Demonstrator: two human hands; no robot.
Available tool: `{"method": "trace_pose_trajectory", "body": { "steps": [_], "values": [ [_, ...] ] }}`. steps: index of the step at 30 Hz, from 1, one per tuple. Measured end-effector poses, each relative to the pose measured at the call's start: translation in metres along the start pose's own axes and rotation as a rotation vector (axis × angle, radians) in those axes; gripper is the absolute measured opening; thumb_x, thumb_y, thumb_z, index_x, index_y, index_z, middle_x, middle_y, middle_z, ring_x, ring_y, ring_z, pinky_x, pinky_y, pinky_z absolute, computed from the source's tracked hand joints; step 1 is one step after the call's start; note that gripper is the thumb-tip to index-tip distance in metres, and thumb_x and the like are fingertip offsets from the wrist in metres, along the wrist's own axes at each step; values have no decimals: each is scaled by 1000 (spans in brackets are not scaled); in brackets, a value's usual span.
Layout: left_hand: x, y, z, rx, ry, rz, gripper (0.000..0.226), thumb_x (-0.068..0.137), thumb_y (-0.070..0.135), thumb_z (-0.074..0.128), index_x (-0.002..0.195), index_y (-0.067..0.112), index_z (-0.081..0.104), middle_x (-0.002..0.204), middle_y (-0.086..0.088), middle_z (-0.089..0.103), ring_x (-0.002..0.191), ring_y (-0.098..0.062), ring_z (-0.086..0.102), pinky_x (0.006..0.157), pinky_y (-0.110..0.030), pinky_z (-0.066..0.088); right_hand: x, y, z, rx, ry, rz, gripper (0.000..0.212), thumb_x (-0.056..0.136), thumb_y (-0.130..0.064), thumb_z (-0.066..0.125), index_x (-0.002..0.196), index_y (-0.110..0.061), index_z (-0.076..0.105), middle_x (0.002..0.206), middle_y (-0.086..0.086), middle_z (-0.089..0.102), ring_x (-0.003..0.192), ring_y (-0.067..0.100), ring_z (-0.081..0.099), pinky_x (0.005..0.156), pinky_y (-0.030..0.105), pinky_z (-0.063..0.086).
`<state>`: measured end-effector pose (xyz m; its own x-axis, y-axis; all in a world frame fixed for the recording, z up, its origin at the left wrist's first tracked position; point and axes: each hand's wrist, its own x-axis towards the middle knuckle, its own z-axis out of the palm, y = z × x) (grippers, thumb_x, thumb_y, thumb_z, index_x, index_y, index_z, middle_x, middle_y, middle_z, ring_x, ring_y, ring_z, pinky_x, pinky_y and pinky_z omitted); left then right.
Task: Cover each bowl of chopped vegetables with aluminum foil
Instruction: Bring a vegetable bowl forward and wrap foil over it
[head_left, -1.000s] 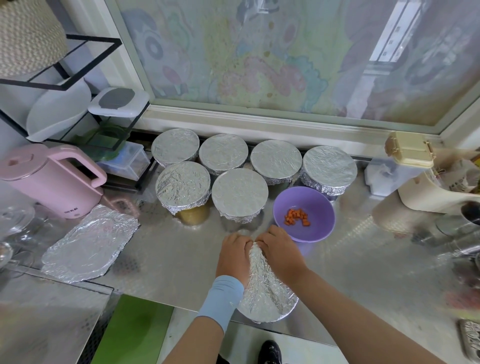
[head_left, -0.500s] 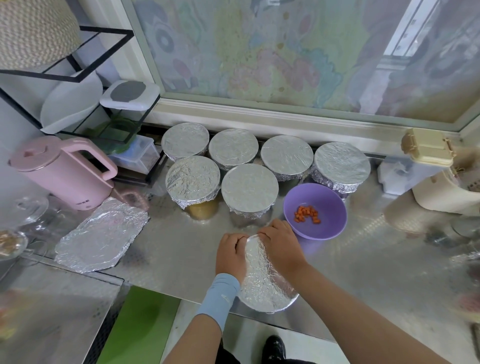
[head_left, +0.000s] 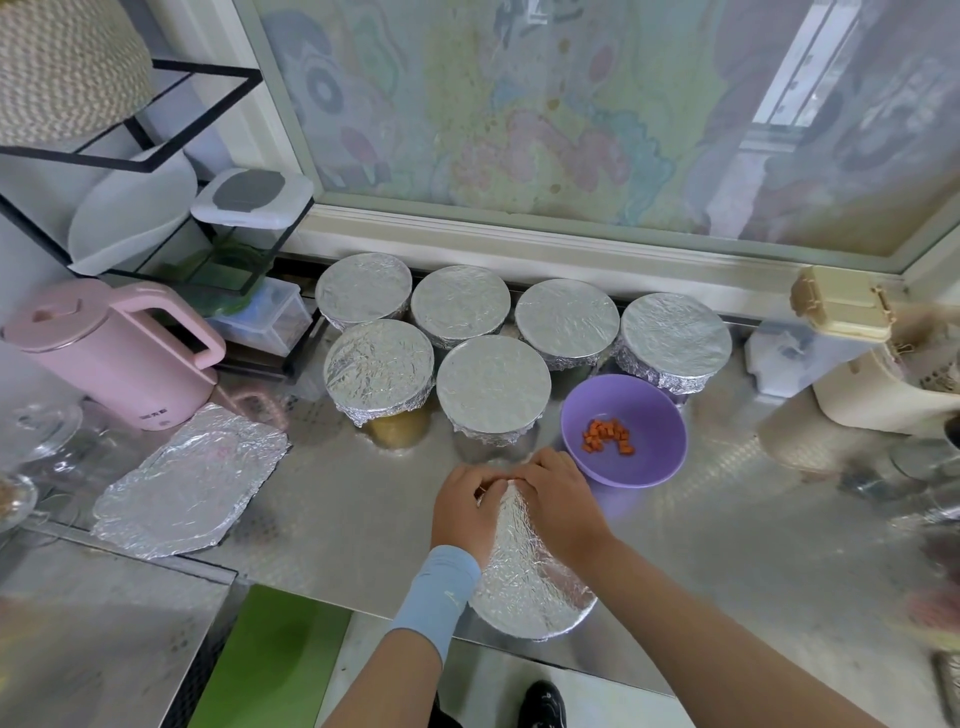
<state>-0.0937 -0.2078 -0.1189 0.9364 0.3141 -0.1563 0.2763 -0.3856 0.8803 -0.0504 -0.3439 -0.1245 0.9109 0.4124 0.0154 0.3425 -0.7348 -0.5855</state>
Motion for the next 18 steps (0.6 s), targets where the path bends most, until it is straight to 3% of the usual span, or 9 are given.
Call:
{"method": "trace_pose_trajectory", "body": {
  "steps": [2, 7, 11, 14, 18],
  "values": [
    [3, -1, -2, -33, -9, -55, 22, 92, 19, 63, 85, 40, 67, 95, 6, 62, 88, -2, 60, 76, -9, 43, 1, 2, 1, -18, -16, -6, 19, 99, -21, 51, 106, -21, 69, 93, -1, 52, 91, 19, 46, 83, 36, 45],
    [6, -3, -4, -50, -47, -148, 12, 94, 24, 59, 92, 25, 71, 96, 2, 66, 90, -12, 62, 85, -28, 49, 4, 2, 0, -44, -40, -27, 22, 101, -21, 48, 107, -18, 69, 94, 0, 53, 91, 20, 46, 85, 38, 44],
    [7, -4, -5, 6, -44, -151, 17, 96, 26, 57, 96, 19, 72, 94, 1, 65, 89, -14, 60, 83, -28, 47, 0, 0, -3, -47, -25, -20, 21, 99, -19, 50, 112, -16, 66, 101, 1, 53, 97, 21, 47, 91, 34, 42],
    [5, -5, -4, 29, -32, -144, 18, 95, 27, 57, 96, 20, 73, 93, 3, 64, 88, -12, 59, 80, -26, 45, -9, 1, -3, -27, 67, 35, 15, 96, -17, 54, 105, -17, 66, 99, -4, 53, 96, 17, 46, 91, 30, 39],
    [2, -5, -2, -6, -21, -153, 13, 92, 29, 62, 93, 21, 72, 93, 5, 64, 87, -9, 60, 81, -24, 47, -7, 3, -4, 23, 58, 95, 19, 99, -19, 53, 104, -17, 71, 97, -5, 54, 95, 13, 47, 90, 26, 39]
  ]
}}
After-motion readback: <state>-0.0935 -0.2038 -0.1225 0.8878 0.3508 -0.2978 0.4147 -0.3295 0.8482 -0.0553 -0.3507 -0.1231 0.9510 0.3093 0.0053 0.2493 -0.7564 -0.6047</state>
